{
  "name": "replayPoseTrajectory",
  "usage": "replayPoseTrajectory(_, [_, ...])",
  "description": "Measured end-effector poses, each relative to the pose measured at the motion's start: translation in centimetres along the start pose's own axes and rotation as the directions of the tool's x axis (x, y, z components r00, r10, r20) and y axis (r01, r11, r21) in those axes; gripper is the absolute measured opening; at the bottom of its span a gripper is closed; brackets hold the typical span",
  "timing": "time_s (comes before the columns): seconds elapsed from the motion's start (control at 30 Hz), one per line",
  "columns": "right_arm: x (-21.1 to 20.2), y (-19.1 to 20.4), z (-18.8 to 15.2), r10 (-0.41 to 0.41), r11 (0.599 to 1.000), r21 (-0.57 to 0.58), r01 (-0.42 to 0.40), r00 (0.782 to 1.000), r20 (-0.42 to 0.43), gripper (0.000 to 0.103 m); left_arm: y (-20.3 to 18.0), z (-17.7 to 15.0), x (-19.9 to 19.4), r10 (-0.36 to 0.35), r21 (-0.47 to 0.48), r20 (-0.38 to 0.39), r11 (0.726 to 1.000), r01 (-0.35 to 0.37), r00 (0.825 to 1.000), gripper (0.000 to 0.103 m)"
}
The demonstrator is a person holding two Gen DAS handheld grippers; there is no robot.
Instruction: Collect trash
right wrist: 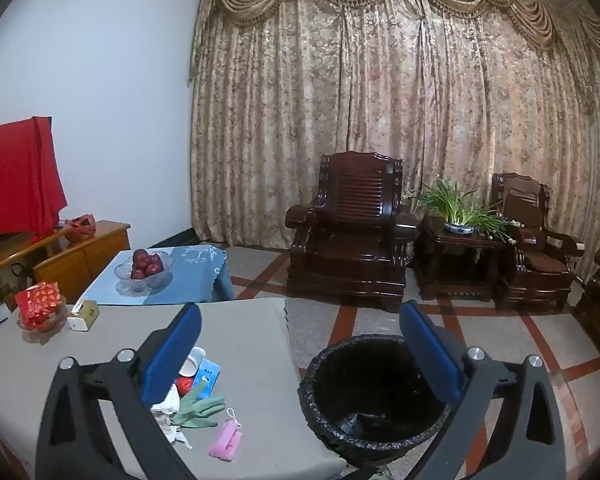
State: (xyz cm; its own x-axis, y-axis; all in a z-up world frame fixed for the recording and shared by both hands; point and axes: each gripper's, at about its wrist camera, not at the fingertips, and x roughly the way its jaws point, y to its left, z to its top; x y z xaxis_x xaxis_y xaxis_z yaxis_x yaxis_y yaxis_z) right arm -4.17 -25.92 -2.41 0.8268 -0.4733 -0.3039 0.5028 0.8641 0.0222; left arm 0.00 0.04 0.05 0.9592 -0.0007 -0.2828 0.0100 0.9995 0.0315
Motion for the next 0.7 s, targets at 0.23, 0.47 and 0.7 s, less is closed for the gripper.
replayPoseTrajectory(0.23, [0.1, 0.2, 0.0, -0.005, 1.0, -0.006, 0.005, 1.0, -0.008, 0.097, -0.1, 0.1, 0.1, -0.002, 0.007, -0.003, 1.0, 0.002, 1.0, 0.099])
replayPoseTrajectory(0.47, [-0.1, 0.0, 0.1, -0.004, 1.0, -0.008, 0.004, 1.0, -0.002, 0.097, 0.3, -0.3, 0.6, 0.004, 0.003, -0.001, 1.0, -0.004, 1.0, 0.099])
replayPoseTrajectory(0.7, [0.0, -0.1, 0.0, -0.002, 1.0, -0.003, 0.002, 1.0, 0.0, 0.097, 0.6, -0.7, 1.2, 0.007, 0.001, 0.0, 1.0, -0.007, 1.0, 0.099])
